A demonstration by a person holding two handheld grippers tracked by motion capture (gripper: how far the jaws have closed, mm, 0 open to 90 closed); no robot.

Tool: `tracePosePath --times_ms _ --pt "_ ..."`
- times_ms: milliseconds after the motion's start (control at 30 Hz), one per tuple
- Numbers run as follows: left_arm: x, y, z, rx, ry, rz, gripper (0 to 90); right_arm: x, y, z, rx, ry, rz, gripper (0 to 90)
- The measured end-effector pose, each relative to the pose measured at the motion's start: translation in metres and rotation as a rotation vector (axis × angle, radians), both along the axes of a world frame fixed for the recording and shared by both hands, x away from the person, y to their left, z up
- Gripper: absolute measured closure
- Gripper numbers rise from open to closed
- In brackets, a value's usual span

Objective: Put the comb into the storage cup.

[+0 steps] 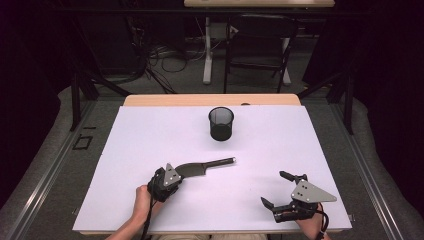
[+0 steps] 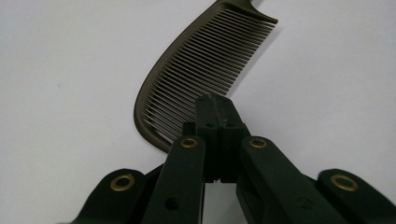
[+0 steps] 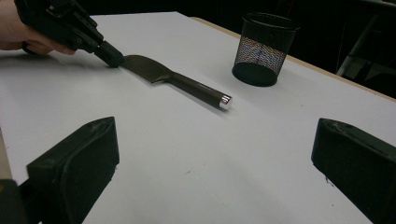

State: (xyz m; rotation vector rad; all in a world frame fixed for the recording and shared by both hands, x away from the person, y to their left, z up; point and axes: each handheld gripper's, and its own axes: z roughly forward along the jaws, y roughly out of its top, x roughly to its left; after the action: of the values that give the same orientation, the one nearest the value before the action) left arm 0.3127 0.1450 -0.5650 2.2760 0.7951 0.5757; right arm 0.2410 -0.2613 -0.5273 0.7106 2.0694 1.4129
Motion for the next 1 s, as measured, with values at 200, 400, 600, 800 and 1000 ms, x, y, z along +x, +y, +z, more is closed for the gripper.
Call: tracePosePath --times_ms 200,400,600,800,1000 --pt "0.007 -0.001 -0.001 0.002 -0.012 0.015 90.0 0.000 0.000 0.000 0.001 0.007 -0.002 0.4" --pt "0.016 -0.001 -0.002 -0.004 -0.019 0.037 90.0 0.000 0.000 0.000 0.001 0.007 -0.003 0.4" --pt "0.026 -0.001 -0.003 -0.009 -0.024 0.057 90.0 0.000 0.000 0.000 0.003 0.011 -0.006 0.4" --pt "0.035 -0.005 -0.002 -0.016 -0.032 0.066 90.0 0.000 0.000 0.000 0.003 0.015 -0.007 0.4" --pt "0.042 -0.013 0.000 -0.013 -0.048 0.068 90.0 0.000 -0.001 0.000 0.001 0.012 -0.007 0.4"
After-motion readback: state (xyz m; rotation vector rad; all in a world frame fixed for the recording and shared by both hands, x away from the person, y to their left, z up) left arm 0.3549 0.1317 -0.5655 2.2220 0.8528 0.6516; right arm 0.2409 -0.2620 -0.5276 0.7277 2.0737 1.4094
